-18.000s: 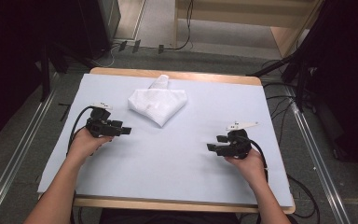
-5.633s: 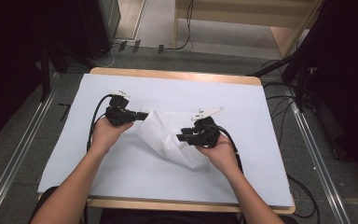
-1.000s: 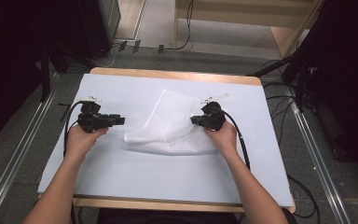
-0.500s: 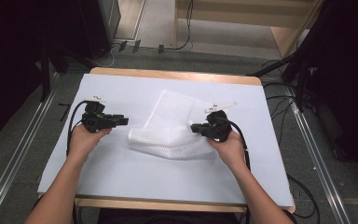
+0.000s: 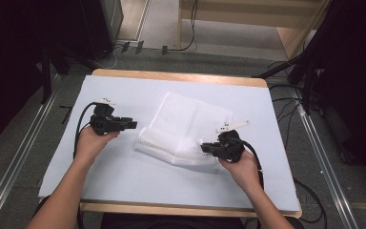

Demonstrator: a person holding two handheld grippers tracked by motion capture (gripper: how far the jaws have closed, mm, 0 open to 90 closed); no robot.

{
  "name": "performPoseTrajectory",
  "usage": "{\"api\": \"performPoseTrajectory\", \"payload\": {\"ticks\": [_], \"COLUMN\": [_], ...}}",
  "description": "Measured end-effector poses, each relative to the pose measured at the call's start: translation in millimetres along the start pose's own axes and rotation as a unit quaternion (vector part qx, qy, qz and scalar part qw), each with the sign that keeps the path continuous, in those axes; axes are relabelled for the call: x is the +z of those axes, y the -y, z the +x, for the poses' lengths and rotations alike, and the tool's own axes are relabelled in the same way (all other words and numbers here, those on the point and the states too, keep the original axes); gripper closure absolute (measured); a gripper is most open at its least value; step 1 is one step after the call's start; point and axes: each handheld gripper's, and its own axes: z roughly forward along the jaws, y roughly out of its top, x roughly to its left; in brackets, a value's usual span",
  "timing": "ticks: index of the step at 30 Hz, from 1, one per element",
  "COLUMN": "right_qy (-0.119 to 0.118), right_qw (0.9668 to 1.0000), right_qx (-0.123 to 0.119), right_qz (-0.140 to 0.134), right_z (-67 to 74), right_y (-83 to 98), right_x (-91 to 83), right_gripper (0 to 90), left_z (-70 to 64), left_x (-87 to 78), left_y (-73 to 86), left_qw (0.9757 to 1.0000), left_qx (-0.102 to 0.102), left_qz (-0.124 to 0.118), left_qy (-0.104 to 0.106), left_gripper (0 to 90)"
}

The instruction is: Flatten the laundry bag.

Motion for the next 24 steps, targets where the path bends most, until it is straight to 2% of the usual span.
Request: {"api": "performPoseTrajectory", "payload": {"ticks": [4, 9, 14, 19, 24], "right_qy": [0.001, 0.004, 0.014, 0.032, 0.054], "right_qw": [0.9999, 0.9997, 0.9995, 0.9994, 0.9983], "right_qx": [0.011, 0.018, 0.020, 0.014, 0.016], "right_qz": [0.013, 0.016, 0.022, 0.001, -0.018], "right_z": [0.3, -1.2, -3.9, -5.8, -11.9], "right_y": [13.9, 21.2, 24.0, 22.4, 18.2], "right_x": [-2.0, -5.8, -9.1, -21.0, -33.5], "right_gripper": [86.2, 84.6, 76.1, 65.6, 64.8], "left_z": [-1.1, -1.8, -2.3, -1.1, -0.3], "left_x": [3.1, 6.3, 8.9, 9.0, 8.0], "left_y": [-1.8, -3.6, -6.0, -7.0, -7.4], "left_qw": [1.0000, 1.0000, 0.9999, 0.9999, 0.9999], "left_qx": [0.003, 0.004, 0.008, 0.006, 0.006], "left_qz": [0.004, 0.005, 0.008, 0.005, 0.005], "left_qy": [0.002, 0.006, 0.008, 0.008, 0.006], "left_gripper": [62.0, 62.0, 61.9, 61.8, 61.7]}}
